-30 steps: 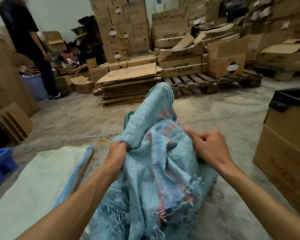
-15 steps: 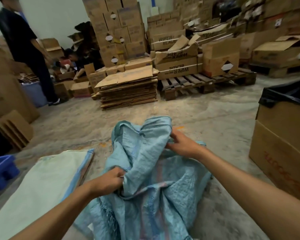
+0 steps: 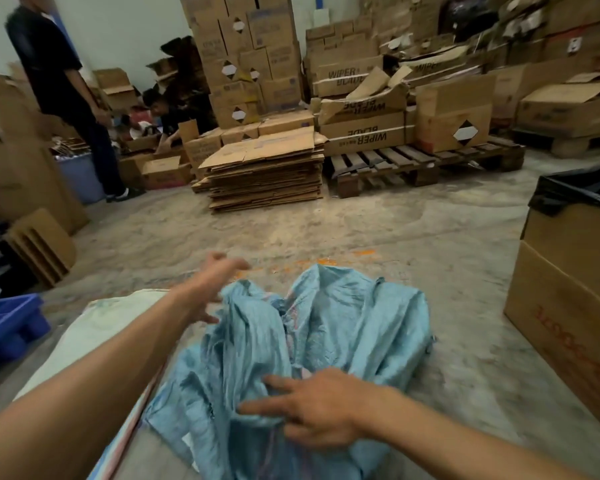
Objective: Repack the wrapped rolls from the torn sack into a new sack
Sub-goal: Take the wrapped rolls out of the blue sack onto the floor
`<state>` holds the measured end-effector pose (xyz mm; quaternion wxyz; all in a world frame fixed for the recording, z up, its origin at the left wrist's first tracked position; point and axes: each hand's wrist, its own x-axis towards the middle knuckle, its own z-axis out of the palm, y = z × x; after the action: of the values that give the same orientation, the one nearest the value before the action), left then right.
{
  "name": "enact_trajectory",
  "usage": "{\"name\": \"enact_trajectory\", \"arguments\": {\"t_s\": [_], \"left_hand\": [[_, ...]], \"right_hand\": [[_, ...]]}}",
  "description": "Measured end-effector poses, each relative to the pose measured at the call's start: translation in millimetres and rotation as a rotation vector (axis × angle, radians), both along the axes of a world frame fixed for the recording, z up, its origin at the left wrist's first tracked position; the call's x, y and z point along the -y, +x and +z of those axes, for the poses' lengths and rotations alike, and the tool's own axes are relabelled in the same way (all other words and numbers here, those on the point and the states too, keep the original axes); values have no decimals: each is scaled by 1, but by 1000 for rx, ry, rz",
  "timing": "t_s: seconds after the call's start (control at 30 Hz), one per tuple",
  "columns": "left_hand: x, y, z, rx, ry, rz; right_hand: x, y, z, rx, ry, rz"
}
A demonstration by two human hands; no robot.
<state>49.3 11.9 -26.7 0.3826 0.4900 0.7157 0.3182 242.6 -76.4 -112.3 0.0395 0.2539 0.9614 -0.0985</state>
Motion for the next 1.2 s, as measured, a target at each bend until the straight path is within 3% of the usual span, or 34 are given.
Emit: {"name": "enact_trajectory", "arguments": {"t_s": [0.1,0.17,0.2,0.23,0.3,0.37,0.4,0.5,0.57,0.63,0.7,0.77,0.83,0.9,1.0,1.13,1.17,1.2], "left_hand": [[11,25,-47,-344,-252,-175],[18,23,-90,-590,-345,-149],[24,22,-107,-651,-363,-140],[28,19,-120,-680,-343,-147],[32,15,-131,-649,-246,-130],[30,13,-129,-325,-196,-25],[29,12,-121,-80,-201,31],[32,5,-96,489,-205,136],[34,2,-83,666,-132,232],[34,1,-76,791,-71,317],[33,-2,-73,909,-3,331],[32,-11,-76,944,50,278],[38,-21,-80,769,2,134],[45,-36,-90,491,-135,-137],[51,-67,-113,-216,-153,-412],[55,-82,-134,-919,-239,-437],[55,-76,-134,-1055,-195,-385],[54,-66,-130,-1110,-71,-317]], "right_hand": [[10,-12,-19,116,-404,-21],[7,-6,-13,153,-721,-167],[3,0,-6,146,-785,-212],[-2,5,-1,75,-717,-229],[-13,13,9,-156,-329,-380],[-28,14,3,-370,-15,-611],[-38,13,-6,-407,-21,-686],[-68,9,-36,-402,-492,-843],[-76,12,-59,-305,-626,-856],[-80,19,-83,-200,-533,-879],[-81,26,-94,-359,-484,-977],[-87,32,-87,-789,-735,-1132],[-98,43,-68,-1344,-1160,-1197],[-116,63,-51,-1731,-1331,-1210],[-139,100,-34,-2050,-1233,-1272],[-155,143,-15,-2404,-885,-1369],[-156,144,-15,-2432,-869,-1290],[-149,137,-10,-2299,-833,-1234]]}}
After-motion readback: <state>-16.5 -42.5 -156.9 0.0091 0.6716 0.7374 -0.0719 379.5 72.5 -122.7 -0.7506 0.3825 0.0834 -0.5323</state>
